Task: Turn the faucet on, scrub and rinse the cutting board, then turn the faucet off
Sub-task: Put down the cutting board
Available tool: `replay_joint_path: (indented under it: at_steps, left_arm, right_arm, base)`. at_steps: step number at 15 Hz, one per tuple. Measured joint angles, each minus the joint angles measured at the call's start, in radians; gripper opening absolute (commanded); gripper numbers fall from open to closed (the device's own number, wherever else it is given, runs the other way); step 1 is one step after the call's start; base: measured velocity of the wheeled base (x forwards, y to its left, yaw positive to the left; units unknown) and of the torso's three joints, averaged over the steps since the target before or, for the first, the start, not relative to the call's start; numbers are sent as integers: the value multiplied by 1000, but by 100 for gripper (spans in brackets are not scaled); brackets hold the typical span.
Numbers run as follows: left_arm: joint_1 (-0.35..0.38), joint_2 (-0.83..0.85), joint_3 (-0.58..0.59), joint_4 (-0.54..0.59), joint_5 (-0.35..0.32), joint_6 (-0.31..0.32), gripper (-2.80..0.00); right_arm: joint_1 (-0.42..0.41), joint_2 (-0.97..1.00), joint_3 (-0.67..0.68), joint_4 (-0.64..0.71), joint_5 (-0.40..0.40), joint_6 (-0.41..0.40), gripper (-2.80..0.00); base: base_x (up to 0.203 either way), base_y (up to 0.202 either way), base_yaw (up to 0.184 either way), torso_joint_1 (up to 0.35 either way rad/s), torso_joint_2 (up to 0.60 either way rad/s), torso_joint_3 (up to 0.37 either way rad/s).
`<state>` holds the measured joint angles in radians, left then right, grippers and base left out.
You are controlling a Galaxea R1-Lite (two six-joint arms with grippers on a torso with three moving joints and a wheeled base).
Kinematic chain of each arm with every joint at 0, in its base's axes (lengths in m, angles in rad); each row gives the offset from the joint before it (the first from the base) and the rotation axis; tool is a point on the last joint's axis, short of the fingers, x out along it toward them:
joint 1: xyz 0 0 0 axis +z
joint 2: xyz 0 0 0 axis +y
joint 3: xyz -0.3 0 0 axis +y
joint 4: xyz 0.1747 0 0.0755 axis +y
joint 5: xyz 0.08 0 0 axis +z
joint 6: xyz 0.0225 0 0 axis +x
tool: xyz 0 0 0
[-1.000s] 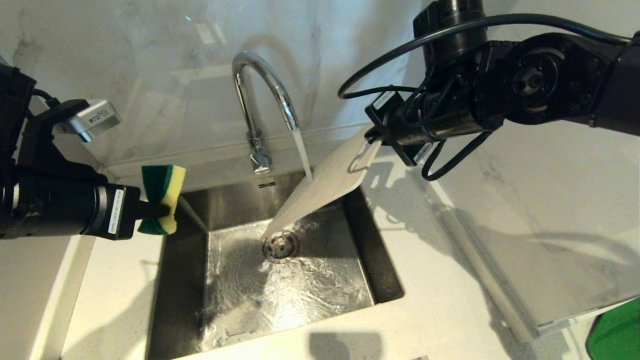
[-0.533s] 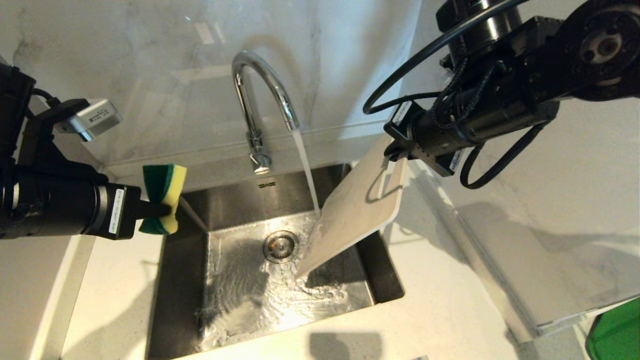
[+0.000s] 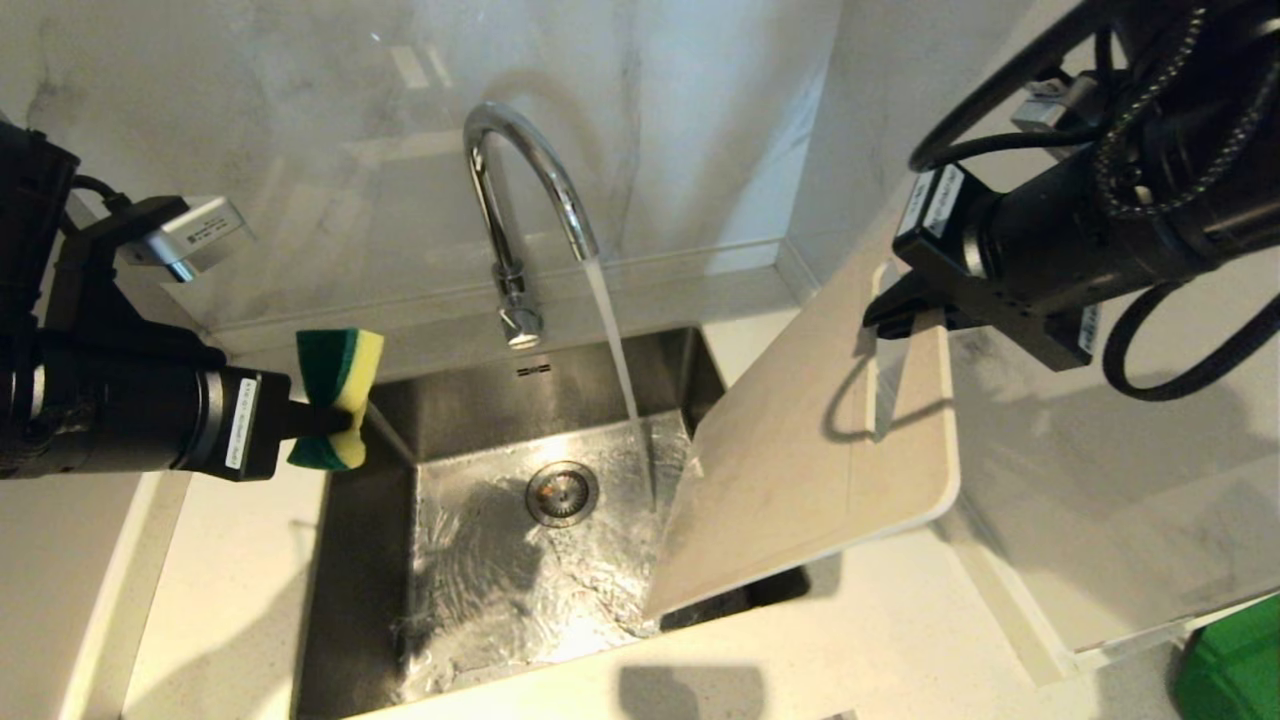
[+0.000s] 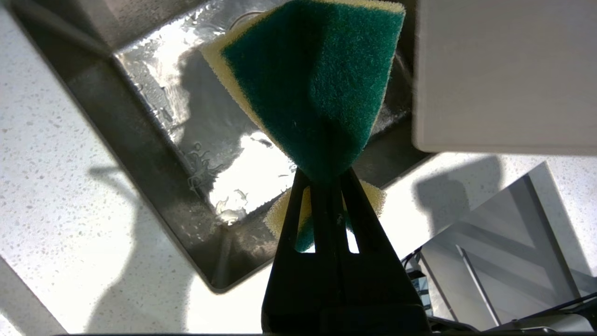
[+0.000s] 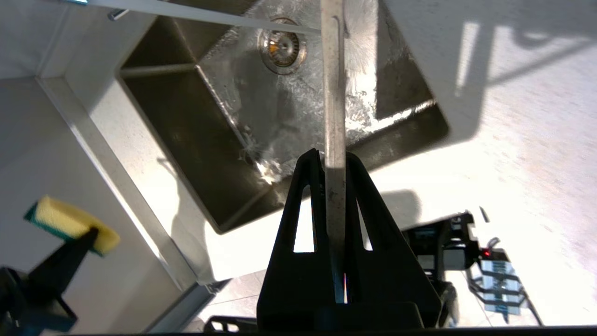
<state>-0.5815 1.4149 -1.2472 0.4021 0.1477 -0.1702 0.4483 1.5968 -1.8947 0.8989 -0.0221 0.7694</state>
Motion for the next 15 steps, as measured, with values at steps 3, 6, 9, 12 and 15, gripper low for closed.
replay_joint_path:
  at_steps: [3, 6, 9, 12, 15]
  left_arm:
    - [-11, 7, -2, -1, 0, 0, -280]
    - [-18, 11, -3, -1, -7, -3, -280]
    - [-23, 18, -1, -2, -10, -2, -280]
    - [-24, 27, -3, -3, -9, -2, -280]
    - [-32, 34, -3, -3, -9, -1, -280]
  right_arm:
    - [1, -78, 81, -1, -16, -38, -280]
    - [1, -153, 189, -2, -52, -53, -280]
    - [1, -219, 284, -1, -54, -53, -280]
    - [1, -265, 333, -4, -57, -54, -280]
    - [1, -275, 271, -10, -54, -45, -280]
  base:
    - [0, 0, 0, 0, 0, 0]
    - [0, 0, 0, 0, 0, 0]
    - [0, 0, 0, 0, 0, 0]
    - [0, 0, 0, 0, 0, 0]
    - [0, 0, 0, 0, 0, 0]
